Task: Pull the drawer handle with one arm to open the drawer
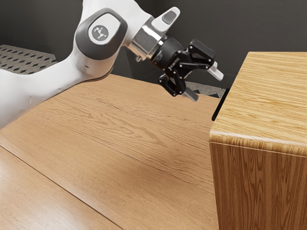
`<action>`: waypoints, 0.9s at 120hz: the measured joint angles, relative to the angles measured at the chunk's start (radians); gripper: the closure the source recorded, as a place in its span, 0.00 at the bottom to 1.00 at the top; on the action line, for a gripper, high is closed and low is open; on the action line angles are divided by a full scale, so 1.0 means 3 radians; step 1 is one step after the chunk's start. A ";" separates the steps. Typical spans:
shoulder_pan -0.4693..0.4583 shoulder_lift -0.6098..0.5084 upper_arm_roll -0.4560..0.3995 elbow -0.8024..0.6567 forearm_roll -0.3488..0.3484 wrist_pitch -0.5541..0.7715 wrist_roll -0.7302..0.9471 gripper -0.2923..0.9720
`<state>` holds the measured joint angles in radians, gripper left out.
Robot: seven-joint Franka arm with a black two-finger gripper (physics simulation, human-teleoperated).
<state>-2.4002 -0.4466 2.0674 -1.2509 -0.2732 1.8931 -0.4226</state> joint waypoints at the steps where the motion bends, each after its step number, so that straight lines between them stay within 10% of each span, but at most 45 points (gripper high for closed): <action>1: -0.0002 0.0000 0.0000 -0.0001 0.0000 0.0000 -0.0002 0.23; 54: -0.0126 -0.0021 0.0021 -0.0025 0.0032 -0.0021 -0.0109 0.52; 108: -0.0168 -0.0018 0.0053 -0.0125 0.0068 -0.0068 -0.0181 0.61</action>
<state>-2.4507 -0.4519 2.0832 -1.2885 -0.2529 1.8726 -0.4769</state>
